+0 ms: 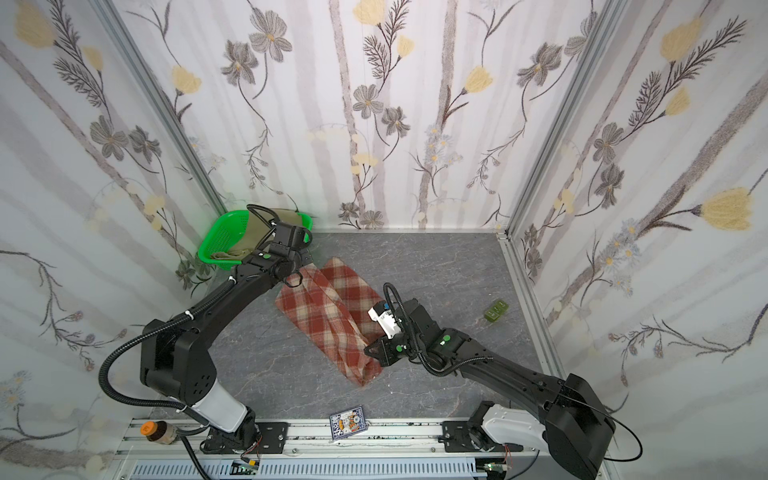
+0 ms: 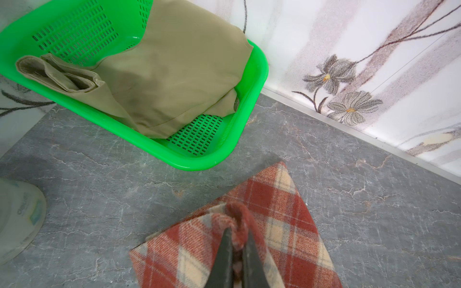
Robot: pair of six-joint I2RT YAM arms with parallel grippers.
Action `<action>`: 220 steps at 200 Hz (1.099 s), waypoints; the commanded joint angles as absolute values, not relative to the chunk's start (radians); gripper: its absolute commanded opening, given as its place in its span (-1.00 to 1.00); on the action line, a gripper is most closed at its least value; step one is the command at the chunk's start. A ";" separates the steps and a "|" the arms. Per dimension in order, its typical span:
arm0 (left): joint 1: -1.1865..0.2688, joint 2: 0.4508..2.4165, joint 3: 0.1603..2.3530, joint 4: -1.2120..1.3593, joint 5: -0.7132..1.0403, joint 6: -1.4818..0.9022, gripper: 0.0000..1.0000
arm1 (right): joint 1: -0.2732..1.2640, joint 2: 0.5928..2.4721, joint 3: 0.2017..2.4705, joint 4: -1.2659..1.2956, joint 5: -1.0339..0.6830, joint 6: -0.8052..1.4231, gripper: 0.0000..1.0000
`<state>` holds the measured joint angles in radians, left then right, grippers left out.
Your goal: Fold and stack the skirts
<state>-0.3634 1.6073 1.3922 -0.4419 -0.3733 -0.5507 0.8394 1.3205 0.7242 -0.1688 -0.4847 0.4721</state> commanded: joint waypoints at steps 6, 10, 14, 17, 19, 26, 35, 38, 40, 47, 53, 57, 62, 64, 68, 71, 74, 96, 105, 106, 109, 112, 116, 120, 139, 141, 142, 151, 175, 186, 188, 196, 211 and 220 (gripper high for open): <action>-0.361 1.518 1.363 -0.414 -0.468 -0.540 -1.00 | 0.886 1.303 0.771 -0.200 -0.459 0.435 -1.00; -0.361 1.501 1.355 -0.414 -0.474 -0.538 -1.00 | 0.896 1.302 0.781 -0.197 -0.463 0.435 -1.00; -0.361 1.484 1.345 -0.413 -0.478 -0.535 -1.00 | 0.907 1.303 0.786 -0.196 -0.465 0.436 -1.00; -0.360 1.471 1.339 -0.415 -0.480 -0.533 -1.00 | 0.915 1.304 0.791 -0.197 -0.465 0.438 -1.00; -0.361 1.462 1.335 -0.415 -0.481 -0.532 -1.00 | 0.921 1.305 0.793 -0.197 -0.465 0.438 -1.00; -0.361 1.431 1.320 -0.416 -0.485 -0.528 -1.00 | 0.941 1.308 0.803 -0.197 -0.466 0.442 -1.00; -0.360 1.395 1.302 -0.417 -0.487 -0.530 -1.00 | 0.967 1.316 0.815 -0.194 -0.468 0.446 -1.00; -0.361 1.381 1.301 -0.418 -0.487 -0.531 -1.00 | 0.977 1.318 0.818 -0.193 -0.467 0.448 -1.00; -0.361 1.373 1.301 -0.419 -0.486 -0.530 -1.00 | 0.983 1.320 0.822 -0.191 -0.467 0.450 -1.00; -0.360 1.346 1.268 -0.420 -0.487 -0.532 -1.00 | 1.000 1.326 0.827 -0.185 -0.467 0.458 -1.00; -0.360 1.326 1.257 -0.423 -0.484 -0.532 -1.00 | 1.012 1.331 0.830 -0.177 -0.473 0.467 -1.00; -0.360 1.313 1.251 -0.426 -0.485 -0.534 -1.00 | 1.020 1.334 0.831 -0.169 -0.478 0.472 -1.00; -0.360 1.297 1.245 -0.429 -0.485 -0.538 -1.00 | 1.029 1.336 0.834 -0.161 -0.478 0.479 -1.00; -0.360 1.290 1.243 -0.429 -0.485 -0.539 -1.00 | 1.033 1.337 0.834 -0.158 -0.479 0.481 -1.00; -0.360 1.280 1.239 -0.432 -0.485 -0.541 -1.00 | 1.040 1.338 0.836 -0.153 -0.480 0.485 -1.00; -0.360 1.272 1.238 -0.435 -0.485 -0.541 -1.00 | 1.046 1.339 0.837 -0.148 -0.482 0.488 -1.00; -0.360 1.266 1.238 -0.437 -0.485 -0.541 -1.00 | 1.051 1.341 0.838 -0.143 -0.484 0.490 -1.00; -0.361 1.238 1.243 -0.449 -0.492 -0.544 -1.00 | 1.074 1.351 0.851 -0.135 -0.489 0.494 -1.00; -0.361 1.246 1.257 -0.455 -0.489 -0.539 -1.00 | 1.079 1.356 0.856 -0.133 -0.492 0.493 -1.00; -0.361 1.246 1.258 -0.456 -0.490 -0.539 -1.00 | 1.080 1.356 0.857 -0.133 -0.492 0.493 -1.00; -0.361 1.250 1.264 -0.458 -0.489 -0.538 -1.00 | 1.082 1.357 0.859 -0.134 -0.492 0.494 -1.00; -0.360 1.254 1.268 -0.460 -0.489 -0.538 -1.00 | 1.083 1.360 0.861 -0.136 -0.490 0.493 -1.00; -0.360 1.254 1.275 -0.461 -0.488 -0.540 -1.00 | 1.084 1.361 0.866 -0.139 -0.487 0.490 -1.00; -0.360 1.254 1.281 -0.460 -0.485 -0.541 -1.00 | 1.087 1.365 0.873 -0.148 -0.487 0.485 -1.00; -0.363 1.322 1.327 -0.460 -0.462 -0.548 -1.00 | 1.091 1.375 0.880 -0.138 -0.507 0.481 -1.00; -0.363 1.330 1.333 -0.460 -0.460 -0.547 -1.00 | 1.091 1.373 0.879 -0.137 -0.505 0.483 -1.00; -0.363 1.334 1.335 -0.459 -0.459 -0.546 -1.00 | 1.090 1.373 0.879 -0.137 -0.505 0.484 -1.00; -0.363 1.370 1.358 -0.459 -0.454 -0.546 -1.00 | 1.083 1.369 0.869 -0.123 -0.503 0.488 -1.00; -0.363 1.481 1.427 -0.457 -0.432 -0.546 -1.00 | 1.022 1.361 0.842 -0.121 -0.518 0.492 -1.00; -0.364 1.541 1.463 -0.456 -0.422 -0.546 -1.00 | 0.977 1.358 0.822 -0.121 -0.532 0.494 -1.00; -0.364 1.552 1.469 -0.456 -0.421 -0.547 -1.00 | 0.969 1.357 0.818 -0.121 -0.534 0.494 -1.00; -0.365 1.597 1.495 -0.456 -0.418 -0.547 -1.00 | 0.935 1.355 0.801 -0.121 -0.542 0.491 -1.00; -0.369 1.685 1.546 -0.450 -0.402 -0.544 -1.00 | 0.875 1.359 0.774 -0.122 -0.547 0.484 -1.00; -0.372 1.739 1.579 -0.448 -0.392 -0.540 -1.00 | 0.848 1.366 0.762 -0.122 -0.557 0.475 -1.00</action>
